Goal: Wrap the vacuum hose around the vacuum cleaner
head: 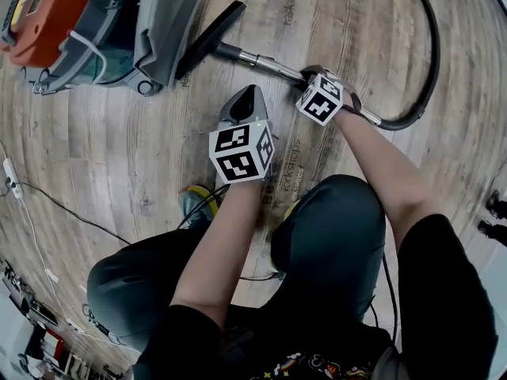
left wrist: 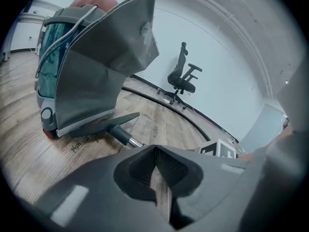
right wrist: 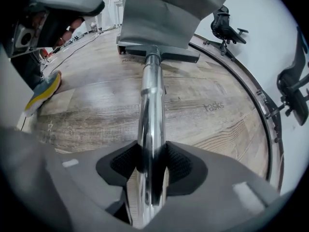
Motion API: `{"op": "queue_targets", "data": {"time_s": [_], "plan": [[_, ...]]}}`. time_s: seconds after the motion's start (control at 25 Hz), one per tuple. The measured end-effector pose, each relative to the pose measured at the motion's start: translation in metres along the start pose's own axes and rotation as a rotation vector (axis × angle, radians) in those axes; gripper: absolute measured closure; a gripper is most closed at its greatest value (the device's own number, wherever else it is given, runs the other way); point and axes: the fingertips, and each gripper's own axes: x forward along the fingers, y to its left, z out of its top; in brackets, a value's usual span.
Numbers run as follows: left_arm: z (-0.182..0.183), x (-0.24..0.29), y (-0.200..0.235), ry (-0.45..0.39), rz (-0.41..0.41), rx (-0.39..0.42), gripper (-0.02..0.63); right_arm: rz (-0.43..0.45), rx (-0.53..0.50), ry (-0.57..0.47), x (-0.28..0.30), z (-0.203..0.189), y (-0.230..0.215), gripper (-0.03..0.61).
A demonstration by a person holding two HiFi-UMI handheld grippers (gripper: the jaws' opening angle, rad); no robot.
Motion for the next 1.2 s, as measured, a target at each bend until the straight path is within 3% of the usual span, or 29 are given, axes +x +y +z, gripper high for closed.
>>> {"op": "queue_targets", "data": {"time_s": [0.36, 0.6, 0.88, 1.2], "plan": [[0.012, -0.012, -0.028, 0.037, -0.034, 0.022, 0.612, -0.01, 0.021, -0.039, -0.062, -0.007, 0.002, 0.387], [0.03, -0.04, -0.048, 0.055, -0.032, -0.017, 0.612, 0.008, -0.003, -0.027, -0.116, -0.007, 0.014, 0.388], [0.054, -0.124, -0.075, 0.083, 0.023, -0.078, 0.612, 0.049, -0.002, 0.004, -0.208, -0.008, 0.046, 0.39], [0.088, -0.224, -0.102, 0.094, 0.08, -0.103, 0.612, 0.064, 0.034, -0.027, -0.301, 0.035, 0.072, 0.391]]}}
